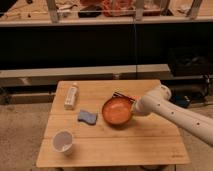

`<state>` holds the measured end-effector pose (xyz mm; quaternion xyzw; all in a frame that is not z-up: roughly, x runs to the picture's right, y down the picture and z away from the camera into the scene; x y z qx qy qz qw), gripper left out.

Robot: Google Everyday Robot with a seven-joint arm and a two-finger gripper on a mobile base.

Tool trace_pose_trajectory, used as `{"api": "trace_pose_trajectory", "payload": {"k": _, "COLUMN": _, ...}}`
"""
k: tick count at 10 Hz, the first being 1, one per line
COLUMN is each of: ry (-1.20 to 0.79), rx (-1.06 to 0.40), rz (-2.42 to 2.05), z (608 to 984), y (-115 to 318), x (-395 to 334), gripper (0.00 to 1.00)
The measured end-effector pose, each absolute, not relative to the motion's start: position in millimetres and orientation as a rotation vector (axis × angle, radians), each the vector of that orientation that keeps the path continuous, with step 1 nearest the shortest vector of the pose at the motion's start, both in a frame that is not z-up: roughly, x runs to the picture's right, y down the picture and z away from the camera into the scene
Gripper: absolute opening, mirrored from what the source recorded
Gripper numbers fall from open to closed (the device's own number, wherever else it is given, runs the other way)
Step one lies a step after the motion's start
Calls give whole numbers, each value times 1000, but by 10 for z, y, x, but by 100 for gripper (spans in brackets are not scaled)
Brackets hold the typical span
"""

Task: Drag the ceramic bowl in a circle

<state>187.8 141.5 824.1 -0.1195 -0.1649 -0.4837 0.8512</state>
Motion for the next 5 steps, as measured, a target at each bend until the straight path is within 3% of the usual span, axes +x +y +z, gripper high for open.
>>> {"api": "trace_pose_trajectory", "payload": {"k": 3, "ry": -286, "rx": -243, "rz": -954, "z": 7990, "y": 1507, "x": 2215, "gripper": 0}}
{"api": "trace_pose_trajectory", "payload": {"k": 5, "ry": -257, "rx": -247, "rz": -912, "z": 7670, "y": 1823, "x": 2409, "gripper": 0}}
